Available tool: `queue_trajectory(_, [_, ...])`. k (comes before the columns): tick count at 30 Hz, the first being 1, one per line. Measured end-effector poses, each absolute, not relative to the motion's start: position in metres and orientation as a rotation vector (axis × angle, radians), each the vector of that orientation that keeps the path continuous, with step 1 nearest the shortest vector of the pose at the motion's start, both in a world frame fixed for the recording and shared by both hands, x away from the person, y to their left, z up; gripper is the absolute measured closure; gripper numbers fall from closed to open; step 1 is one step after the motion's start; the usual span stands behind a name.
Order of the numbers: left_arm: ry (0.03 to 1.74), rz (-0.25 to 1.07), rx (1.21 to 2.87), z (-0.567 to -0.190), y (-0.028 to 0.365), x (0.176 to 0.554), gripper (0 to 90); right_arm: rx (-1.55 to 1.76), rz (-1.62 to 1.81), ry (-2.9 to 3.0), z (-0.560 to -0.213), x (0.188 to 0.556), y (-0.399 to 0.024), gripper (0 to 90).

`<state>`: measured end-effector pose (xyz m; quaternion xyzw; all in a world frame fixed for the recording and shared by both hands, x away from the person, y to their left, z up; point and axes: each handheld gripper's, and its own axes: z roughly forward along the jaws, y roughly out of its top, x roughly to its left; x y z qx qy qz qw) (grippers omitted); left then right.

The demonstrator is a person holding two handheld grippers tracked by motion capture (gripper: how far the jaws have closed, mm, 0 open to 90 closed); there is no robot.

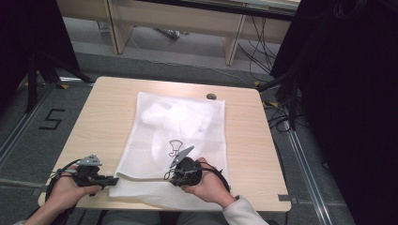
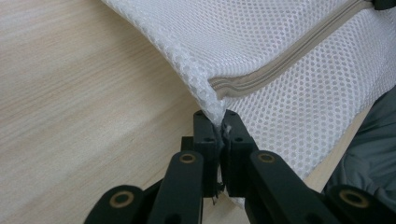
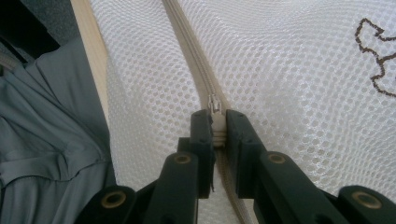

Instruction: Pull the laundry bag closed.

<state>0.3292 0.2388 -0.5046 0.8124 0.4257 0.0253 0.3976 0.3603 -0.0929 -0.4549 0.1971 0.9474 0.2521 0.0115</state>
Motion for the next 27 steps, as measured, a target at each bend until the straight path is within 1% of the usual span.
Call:
queue_trajectory(20, [1.084,0.067,2.053,-0.505,0.239,0.329,85.7,0.633,0.794,2.951,-0.451,0.358,-0.102,82.3])
queue_trajectory(27, [1.074,0.060,2.098,-0.503,0.241,0.330,85.7,0.644,0.789,2.939,-0.452,0.358,-0.105,82.3])
